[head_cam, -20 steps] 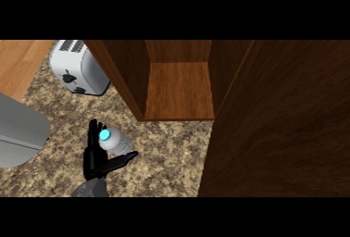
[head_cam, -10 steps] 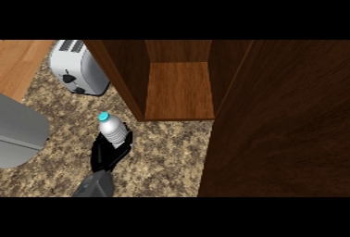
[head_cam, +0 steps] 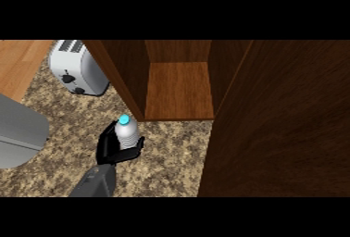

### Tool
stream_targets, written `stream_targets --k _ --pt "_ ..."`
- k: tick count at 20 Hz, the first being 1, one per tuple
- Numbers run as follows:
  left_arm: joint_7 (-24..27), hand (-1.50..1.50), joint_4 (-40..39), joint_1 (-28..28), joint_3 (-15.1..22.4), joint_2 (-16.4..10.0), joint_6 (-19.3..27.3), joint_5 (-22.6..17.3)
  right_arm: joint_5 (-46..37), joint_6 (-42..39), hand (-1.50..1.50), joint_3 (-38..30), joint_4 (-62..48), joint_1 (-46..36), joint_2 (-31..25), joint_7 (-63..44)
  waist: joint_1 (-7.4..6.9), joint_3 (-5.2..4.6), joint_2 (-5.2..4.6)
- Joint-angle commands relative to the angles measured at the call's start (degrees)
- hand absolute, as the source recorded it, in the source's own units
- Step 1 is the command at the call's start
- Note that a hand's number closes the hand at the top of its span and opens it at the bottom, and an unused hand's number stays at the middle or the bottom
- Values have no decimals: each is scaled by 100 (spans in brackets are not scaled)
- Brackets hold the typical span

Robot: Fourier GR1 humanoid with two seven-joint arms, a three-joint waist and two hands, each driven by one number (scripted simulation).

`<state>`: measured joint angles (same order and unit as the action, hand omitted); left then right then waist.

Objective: Pick up the bottled water, place it into the cabinet and close the cabinet

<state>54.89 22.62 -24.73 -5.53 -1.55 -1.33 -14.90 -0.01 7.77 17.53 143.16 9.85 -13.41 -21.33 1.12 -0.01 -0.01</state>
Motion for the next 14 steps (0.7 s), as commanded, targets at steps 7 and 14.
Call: stream_targets --k 7,14 --pt "-88 150 88 -263 390 42 -995 280 627 -304 -150 -905 644 437 -67 40 -17 3 7" --pt "-900 150 678 -476 1036 149 -956 -569 1454 -764 -150 -1848 202 563 -94 401 30 9 34"
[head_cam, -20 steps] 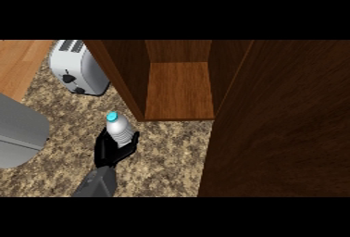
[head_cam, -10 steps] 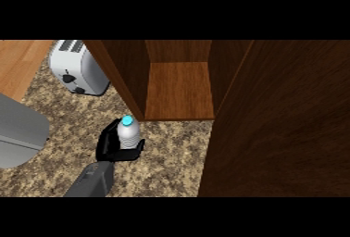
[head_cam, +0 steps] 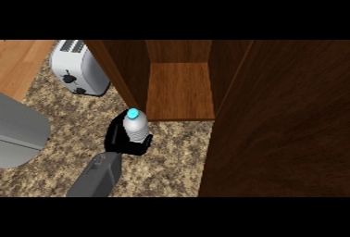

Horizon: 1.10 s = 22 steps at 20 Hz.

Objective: Pick up the bottled water, place it into the cabinet and close the cabinet

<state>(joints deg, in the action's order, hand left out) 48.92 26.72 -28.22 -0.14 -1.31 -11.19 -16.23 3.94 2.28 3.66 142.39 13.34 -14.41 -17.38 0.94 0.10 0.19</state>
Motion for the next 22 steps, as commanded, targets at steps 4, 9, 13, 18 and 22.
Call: stream_targets --k 4,9,13,18,22 --pt "-607 150 479 -555 596 123 298 -709 1167 -333 -150 -705 97 29 81 80 85 -3 2" --pt "-1000 150 892 -702 908 117 872 -1231 1262 -545 -150 -935 55 258 159 177 164 0 28" --pt "-1099 150 990 -764 1172 115 1109 -1316 1483 -763 -150 -1311 -205 171 83 318 225 3 16" --pt "-1197 150 1223 -800 1546 111 1454 -1569 1527 -1005 -150 -1316 -476 215 179 543 412 5 18" --pt "-1306 150 1352 -929 1600 107 1885 -1662 1784 -1161 -150 -1494 -520 209 121 563 484 5 26"
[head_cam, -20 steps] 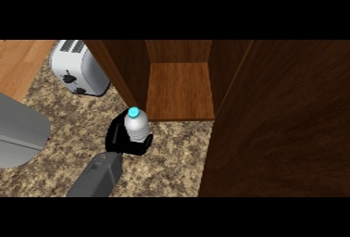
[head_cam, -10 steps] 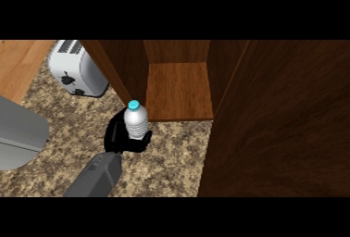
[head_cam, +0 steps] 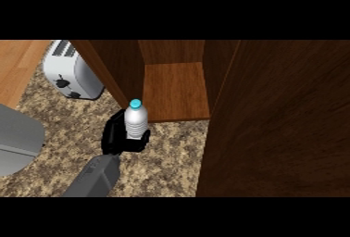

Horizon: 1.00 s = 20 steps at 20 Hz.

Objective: Pick up the bottled water, place it into the cabinet and close the cabinet

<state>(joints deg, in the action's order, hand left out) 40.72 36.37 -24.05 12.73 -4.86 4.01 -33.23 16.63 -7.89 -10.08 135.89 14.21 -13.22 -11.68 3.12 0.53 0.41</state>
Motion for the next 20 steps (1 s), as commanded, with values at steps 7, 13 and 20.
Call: stream_targets --k 7,13,20 --pt "-740 150 436 -1526 474 460 1207 58 927 -335 -150 -565 -374 -173 -244 36 346 -27 -43" --pt "-738 150 456 -1498 583 460 1852 160 1274 -593 -150 -719 -319 -187 -443 35 473 -29 -51" --pt "-728 150 334 -1397 615 461 2460 119 1632 -683 -150 -943 -530 -312 -572 13 568 -43 -139"
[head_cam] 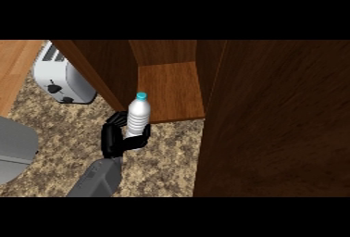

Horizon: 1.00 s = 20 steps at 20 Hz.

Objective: Pick up the bottled water, place it into the cabinet and close the cabinet

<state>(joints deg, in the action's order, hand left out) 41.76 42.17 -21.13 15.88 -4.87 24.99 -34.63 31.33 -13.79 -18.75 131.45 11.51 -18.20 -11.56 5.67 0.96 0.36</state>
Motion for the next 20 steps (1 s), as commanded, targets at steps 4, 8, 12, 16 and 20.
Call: stream_targets --k 4,8,12,16,20 --pt "-902 150 -307 -1636 238 316 656 223 442 -220 -150 -267 -152 -3 -126 54 404 -82 -124" --pt "-746 150 -344 -1586 264 337 846 228 536 -205 -150 -292 -189 -145 -219 -20 401 -99 -173" --pt "-739 150 -243 -1575 285 357 906 150 638 -239 -150 -327 -327 -224 -230 11 384 -97 -191" --pt "-671 150 -107 -1449 47 344 768 -171 690 -380 -150 -350 -404 -191 -302 13 475 -108 -220" --pt "-512 150 -12 -1410 -8 314 755 -261 703 -428 -150 -458 -508 -206 -328 80 505 -106 -220"
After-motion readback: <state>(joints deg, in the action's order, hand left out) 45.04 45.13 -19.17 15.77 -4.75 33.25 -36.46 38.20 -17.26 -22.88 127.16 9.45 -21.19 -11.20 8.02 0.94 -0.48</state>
